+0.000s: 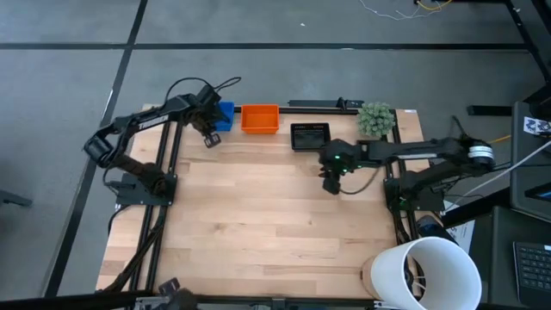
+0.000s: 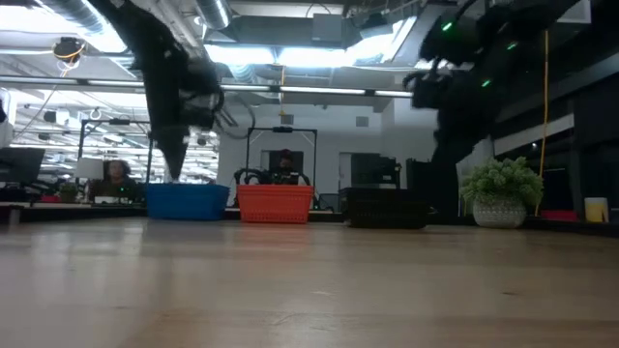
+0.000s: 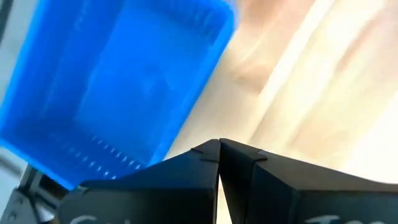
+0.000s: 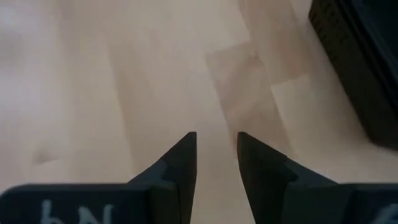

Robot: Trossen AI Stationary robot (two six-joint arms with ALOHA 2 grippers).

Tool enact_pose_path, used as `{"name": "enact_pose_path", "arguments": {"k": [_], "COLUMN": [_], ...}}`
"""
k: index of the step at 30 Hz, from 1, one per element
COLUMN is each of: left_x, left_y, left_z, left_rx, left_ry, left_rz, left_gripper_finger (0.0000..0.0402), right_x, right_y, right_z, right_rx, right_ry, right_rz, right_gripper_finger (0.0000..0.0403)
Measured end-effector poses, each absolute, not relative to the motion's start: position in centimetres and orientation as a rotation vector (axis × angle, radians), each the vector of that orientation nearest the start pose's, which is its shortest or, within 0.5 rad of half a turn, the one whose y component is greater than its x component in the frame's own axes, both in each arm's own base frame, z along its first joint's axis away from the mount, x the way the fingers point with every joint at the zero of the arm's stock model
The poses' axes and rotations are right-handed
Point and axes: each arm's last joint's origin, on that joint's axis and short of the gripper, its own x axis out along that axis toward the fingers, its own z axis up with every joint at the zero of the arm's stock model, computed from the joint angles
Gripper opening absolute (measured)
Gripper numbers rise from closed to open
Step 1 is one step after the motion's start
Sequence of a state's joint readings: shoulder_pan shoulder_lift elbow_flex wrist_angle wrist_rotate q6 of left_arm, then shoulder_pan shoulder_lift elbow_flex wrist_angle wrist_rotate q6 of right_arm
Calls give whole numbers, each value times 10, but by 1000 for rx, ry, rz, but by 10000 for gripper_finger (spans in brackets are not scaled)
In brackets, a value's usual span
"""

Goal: Stack baskets by color
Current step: Adjust the stack of bins

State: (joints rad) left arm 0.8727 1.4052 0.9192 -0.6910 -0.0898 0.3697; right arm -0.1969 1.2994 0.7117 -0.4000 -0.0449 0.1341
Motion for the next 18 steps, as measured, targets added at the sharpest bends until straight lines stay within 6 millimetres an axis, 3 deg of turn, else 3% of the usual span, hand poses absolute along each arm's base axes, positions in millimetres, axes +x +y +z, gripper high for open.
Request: {"name": "enact_pose_path", "arguments": {"k": [8,18], "left_x": [164,169], "left_y": [164,149], "left_z": [253,263], "left_rx": [-122,-97], "left_ry": [1079,1032], "left_rz": [636,607], "left_gripper_finger": [0,0], "right_x": [282,308], "right_y": [-82,-133], "right_z": [178,164], "right_rx": [103,45], "right_ry": [1063,1213], "right_rz": [-190,-245], "right_gripper_finger": [115,115]}}
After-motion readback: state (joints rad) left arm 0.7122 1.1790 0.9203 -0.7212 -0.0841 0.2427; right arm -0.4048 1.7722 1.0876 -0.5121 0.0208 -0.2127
